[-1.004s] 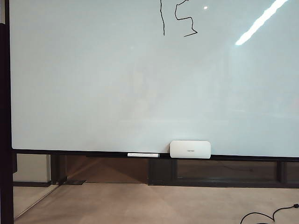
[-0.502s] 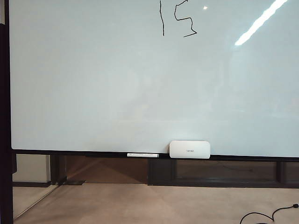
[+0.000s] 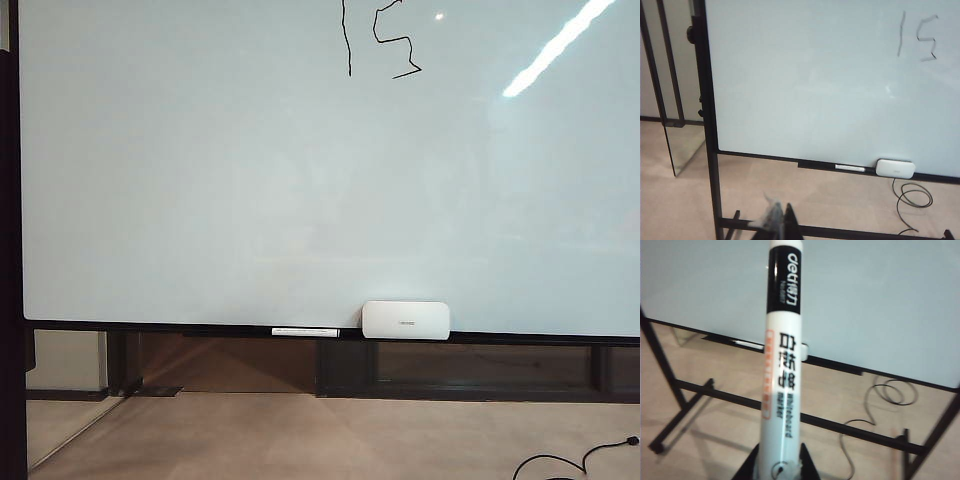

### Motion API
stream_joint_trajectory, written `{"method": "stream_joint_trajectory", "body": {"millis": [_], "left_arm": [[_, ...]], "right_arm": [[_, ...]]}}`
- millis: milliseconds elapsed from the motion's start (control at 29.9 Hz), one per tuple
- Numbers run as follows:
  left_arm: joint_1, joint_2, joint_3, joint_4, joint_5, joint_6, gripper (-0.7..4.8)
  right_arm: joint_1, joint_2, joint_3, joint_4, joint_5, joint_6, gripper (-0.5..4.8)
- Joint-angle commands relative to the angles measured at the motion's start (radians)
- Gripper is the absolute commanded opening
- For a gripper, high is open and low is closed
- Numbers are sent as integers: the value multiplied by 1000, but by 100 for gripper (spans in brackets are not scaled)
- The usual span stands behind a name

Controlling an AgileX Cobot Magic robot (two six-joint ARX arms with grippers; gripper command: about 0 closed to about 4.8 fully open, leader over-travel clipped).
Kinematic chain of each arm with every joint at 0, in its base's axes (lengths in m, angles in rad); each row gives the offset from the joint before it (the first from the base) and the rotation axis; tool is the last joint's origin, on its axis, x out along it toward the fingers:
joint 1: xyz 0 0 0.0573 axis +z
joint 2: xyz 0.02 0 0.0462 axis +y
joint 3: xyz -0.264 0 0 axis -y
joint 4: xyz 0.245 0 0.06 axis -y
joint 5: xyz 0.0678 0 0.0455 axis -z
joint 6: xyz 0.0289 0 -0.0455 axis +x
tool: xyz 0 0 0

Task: Reach to the right to find the marker pen, pick it up, and write the number 15 on the whiteboard.

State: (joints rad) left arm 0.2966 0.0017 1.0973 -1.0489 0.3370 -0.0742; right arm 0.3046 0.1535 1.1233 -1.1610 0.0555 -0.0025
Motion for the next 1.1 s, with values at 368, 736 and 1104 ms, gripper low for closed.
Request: {"method": "stream_joint_trajectory", "body": {"millis": [368, 736, 1104], "left_arm": [[35, 2, -243, 262, 49, -8, -5], [35, 2, -510, 559, 72, -37, -5], [32, 2, -655, 624, 93, -96, -5]], "right_arm": [[2, -122, -299, 255, -59, 40, -1], [2, -139, -506, 541, -63, 49, -1], [1, -138, -692, 688, -47, 133, -1]]}}
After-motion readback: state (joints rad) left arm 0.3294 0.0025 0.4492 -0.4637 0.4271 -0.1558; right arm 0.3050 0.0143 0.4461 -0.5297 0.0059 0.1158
